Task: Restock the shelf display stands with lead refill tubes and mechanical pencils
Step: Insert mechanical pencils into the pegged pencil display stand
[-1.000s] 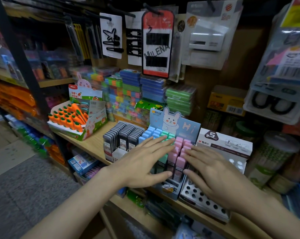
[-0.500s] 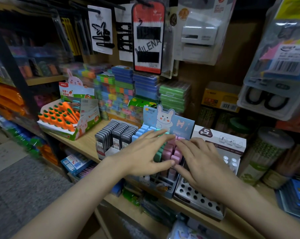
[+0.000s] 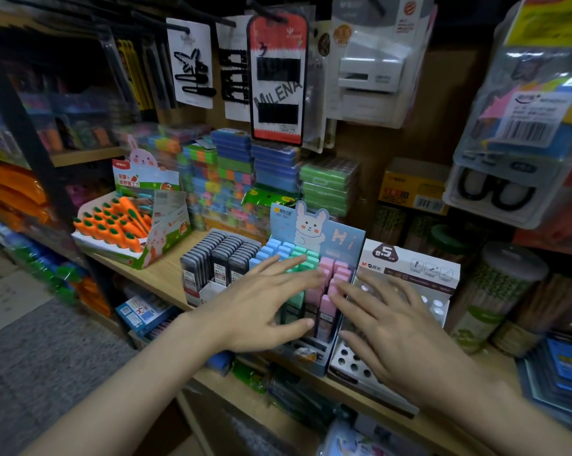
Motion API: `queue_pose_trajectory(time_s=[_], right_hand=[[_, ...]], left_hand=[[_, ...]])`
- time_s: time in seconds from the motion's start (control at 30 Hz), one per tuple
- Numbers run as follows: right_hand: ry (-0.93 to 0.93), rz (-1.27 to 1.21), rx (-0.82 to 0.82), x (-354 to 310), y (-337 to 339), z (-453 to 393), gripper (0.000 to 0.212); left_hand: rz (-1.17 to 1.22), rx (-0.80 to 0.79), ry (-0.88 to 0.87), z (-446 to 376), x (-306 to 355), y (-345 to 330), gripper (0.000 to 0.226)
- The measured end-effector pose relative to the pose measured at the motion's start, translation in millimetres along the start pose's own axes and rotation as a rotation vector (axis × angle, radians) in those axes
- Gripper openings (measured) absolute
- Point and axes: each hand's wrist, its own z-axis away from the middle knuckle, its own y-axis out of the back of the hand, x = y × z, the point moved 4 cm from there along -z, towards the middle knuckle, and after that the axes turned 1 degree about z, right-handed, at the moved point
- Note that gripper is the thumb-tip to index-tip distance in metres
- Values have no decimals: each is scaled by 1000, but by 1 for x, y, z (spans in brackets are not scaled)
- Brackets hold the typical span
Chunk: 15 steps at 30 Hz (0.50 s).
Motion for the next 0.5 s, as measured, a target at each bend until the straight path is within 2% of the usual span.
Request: queue_pose_trajectory(time_s=[0.1, 0.27, 0.43, 0.5], right_hand=[[6, 11, -8, -1, 0, 1, 60], [59, -83, 2, 1, -3, -7, 68], [68, -137, -59, 1, -7, -10, 66], [38, -197, -25, 6, 3, -3, 66]], left_hand=[[-47, -52, -7, 5, 1, -6, 65], [-67, 29, 61, 7, -1, -3, 65], [-122, -118, 172, 12, 1, -11, 60], [-134, -53, 189, 14, 8, -6, 61]])
